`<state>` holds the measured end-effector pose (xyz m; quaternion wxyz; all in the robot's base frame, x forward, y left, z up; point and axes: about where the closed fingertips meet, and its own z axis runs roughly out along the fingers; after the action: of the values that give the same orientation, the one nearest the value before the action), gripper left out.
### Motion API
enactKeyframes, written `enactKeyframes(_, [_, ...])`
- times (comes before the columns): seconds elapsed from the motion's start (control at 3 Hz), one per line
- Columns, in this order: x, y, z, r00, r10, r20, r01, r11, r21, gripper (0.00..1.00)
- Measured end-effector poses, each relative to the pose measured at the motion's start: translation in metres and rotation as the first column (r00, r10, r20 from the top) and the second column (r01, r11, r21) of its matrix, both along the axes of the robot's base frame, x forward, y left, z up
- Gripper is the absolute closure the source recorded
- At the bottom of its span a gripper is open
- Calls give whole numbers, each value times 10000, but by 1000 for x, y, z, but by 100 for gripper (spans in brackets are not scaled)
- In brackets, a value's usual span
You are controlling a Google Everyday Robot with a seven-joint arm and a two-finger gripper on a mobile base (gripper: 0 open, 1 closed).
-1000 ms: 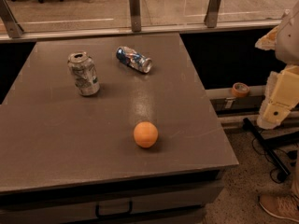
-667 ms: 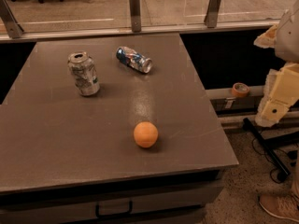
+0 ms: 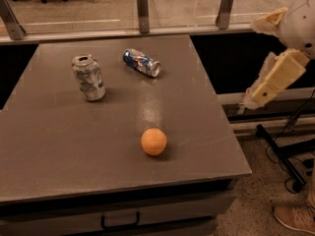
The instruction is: Knock 7up can over
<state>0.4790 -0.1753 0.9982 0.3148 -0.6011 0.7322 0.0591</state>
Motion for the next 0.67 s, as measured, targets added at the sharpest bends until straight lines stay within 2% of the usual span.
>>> enactKeyframes(0.33, [22,49,5,9932,811,834,-979,9700,2225,0])
enactKeyframes(0.67, [31,123,5,9794,1626,1200,-1990,8793,4327,0])
